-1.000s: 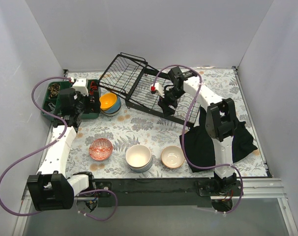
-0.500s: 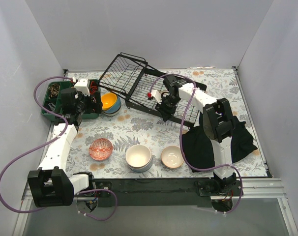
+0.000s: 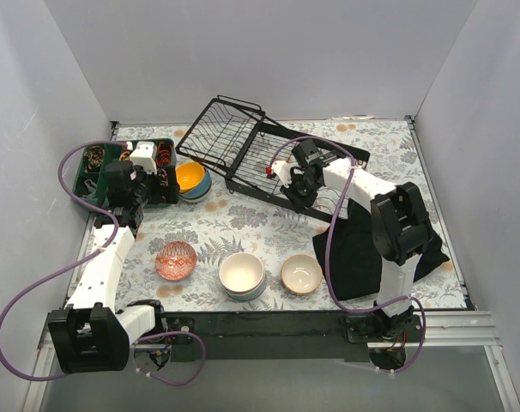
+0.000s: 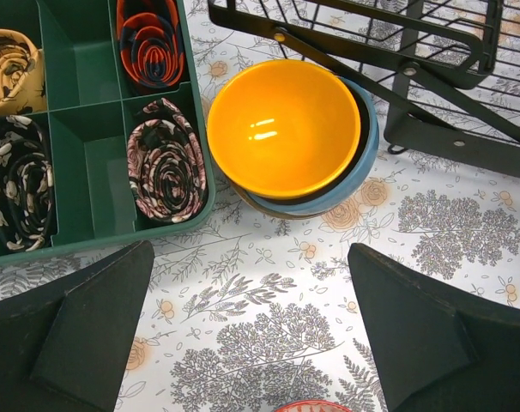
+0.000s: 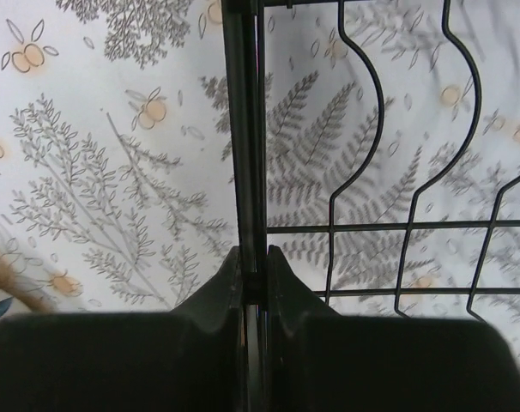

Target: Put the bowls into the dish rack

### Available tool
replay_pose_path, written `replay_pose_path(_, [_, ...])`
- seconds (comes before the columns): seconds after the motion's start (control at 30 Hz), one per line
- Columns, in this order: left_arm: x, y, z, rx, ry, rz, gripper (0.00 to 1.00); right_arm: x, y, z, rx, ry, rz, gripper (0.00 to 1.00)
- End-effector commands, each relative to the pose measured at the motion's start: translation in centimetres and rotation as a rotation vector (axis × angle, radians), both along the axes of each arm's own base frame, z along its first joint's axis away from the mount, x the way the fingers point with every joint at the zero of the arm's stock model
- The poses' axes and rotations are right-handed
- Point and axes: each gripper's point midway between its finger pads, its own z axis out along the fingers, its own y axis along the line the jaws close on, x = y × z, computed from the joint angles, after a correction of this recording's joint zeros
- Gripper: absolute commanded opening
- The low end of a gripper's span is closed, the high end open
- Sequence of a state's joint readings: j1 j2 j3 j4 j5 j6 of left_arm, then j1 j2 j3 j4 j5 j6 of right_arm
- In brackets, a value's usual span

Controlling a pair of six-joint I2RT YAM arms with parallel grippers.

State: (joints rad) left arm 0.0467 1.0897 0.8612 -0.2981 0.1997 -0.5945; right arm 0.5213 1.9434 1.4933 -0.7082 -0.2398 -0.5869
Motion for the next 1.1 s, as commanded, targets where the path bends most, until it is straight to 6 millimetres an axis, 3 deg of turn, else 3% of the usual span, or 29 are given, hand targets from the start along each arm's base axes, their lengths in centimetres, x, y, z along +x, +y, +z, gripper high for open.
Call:
replay_pose_path(0.0, [-0.2, -0.2, 1.3, -0.003, -0.055, -0.015, 0.98, -2.1, -0.1, 3.1, 0.066, 0.029, -0.169, 0.01])
replay_pose_path(0.27, [-1.1, -0.1, 1.4, 0.012, -0.068, -0.019, 0.98, -2.7, 0.1, 1.9, 0.077, 0.067, -0.326, 0.01])
replay_pose_path(0.43, [-1.9, -0.3, 1.0, -0.001, -0.052, -0.016, 0.98, -3.6, 3.3, 2.0, 0.127, 0.115, -0.331, 0.01])
replay_pose_path(0.57, [-2.4, -0.5, 0.9, -0.023, -0.044, -0.011, 0.98, -5.5, 6.4, 1.9, 0.143, 0.143, -0.246, 0.01])
replay_pose_path(0.67, [-2.7, -0.5, 0.9, -0.022, -0.041, -0.01, 0.98, -6.3, 7.1, 2.8, 0.15, 0.13, -0.187, 0.3])
replay_pose_path(0.7, [-2.8, -0.5, 1.0, -0.018, -0.042, -0.015, 0.98, -6.3, 6.7, 3.1, 0.142, 0.12, -0.182, 0.47])
replay_pose_path(0.8, [-2.9, -0.5, 1.0, -0.009, -0.044, -0.023, 0.98, -5.5, 4.1, 4.6, 0.135, 0.107, -0.19, 0.62])
replay_pose_path(0.93, [-2.7, -0.7, 1.0, -0.008, -0.04, -0.042, 0.98, -3.0, -1.1, 6.5, 0.198, 0.148, -0.29, 0.65])
replay_pose_path(0.97, [-2.6, -0.8, 1.1, -0.011, -0.04, -0.048, 0.98, -1.4, -3.3, 6.8, 0.206, 0.128, -0.325, 0.65])
replay_pose_path(1.07, [-2.2, -1.1, 1.1, -0.016, -0.036, -0.059, 0.98, 2.1, -6.9, 7.4, 0.202, 0.073, -0.39, 0.65])
